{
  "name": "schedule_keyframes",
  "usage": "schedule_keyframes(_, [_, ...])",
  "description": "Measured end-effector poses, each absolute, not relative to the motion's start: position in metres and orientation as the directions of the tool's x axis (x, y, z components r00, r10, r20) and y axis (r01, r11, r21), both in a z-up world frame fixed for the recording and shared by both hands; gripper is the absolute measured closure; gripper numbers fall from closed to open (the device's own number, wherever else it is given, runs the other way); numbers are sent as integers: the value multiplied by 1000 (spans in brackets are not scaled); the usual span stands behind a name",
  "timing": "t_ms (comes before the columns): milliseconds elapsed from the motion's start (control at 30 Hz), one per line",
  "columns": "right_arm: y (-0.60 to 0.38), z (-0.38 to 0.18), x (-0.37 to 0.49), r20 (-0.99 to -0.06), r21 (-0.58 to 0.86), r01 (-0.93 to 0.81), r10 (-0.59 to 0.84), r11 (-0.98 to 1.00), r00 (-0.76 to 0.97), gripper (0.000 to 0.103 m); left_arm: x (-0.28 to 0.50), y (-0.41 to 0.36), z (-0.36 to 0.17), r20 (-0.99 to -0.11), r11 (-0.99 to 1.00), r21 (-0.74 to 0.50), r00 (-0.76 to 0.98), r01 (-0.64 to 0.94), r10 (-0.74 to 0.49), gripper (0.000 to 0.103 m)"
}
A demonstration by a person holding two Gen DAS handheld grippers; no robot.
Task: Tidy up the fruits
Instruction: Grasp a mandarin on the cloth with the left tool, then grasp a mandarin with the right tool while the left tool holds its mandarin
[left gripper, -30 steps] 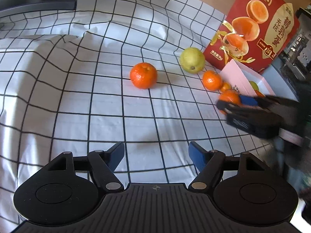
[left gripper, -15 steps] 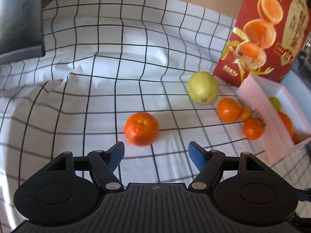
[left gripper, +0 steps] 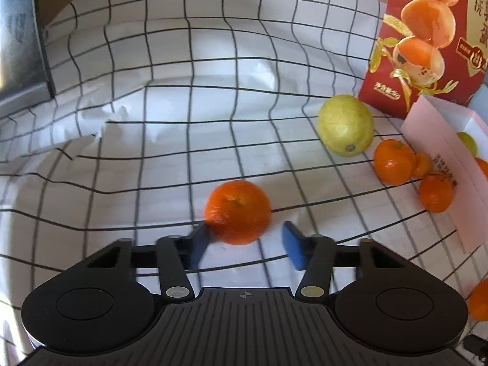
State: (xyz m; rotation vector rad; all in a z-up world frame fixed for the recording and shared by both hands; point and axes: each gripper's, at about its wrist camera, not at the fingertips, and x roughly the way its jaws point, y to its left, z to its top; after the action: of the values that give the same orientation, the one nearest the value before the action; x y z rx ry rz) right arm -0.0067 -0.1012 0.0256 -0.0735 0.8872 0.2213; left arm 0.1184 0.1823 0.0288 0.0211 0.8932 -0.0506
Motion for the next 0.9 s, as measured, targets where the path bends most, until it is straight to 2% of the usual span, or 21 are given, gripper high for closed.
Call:
schedule_keyframes(167, [-104, 22, -7, -782, 36, -209, 158, 977, 603, 42, 114, 190, 30, -777, 998, -37, 626, 52, -61, 56])
schedule_keyframes(300, [-100, 20, -11, -780, 27, -223, 160, 974, 605, 32, 116, 190, 31, -777, 998, -37, 626, 51, -61, 55])
schedule_keyframes(733, [-97, 19, -13, -771, 17, -231, 160, 973, 616, 25, 140, 183, 31, -793, 998, 14, 609, 61, -26, 52])
schedule_keyframes(900, [-98, 19, -14, -770, 18, -228, 159, 973, 618, 23, 135, 186, 34, -792, 998, -30, 607, 60, -60, 53])
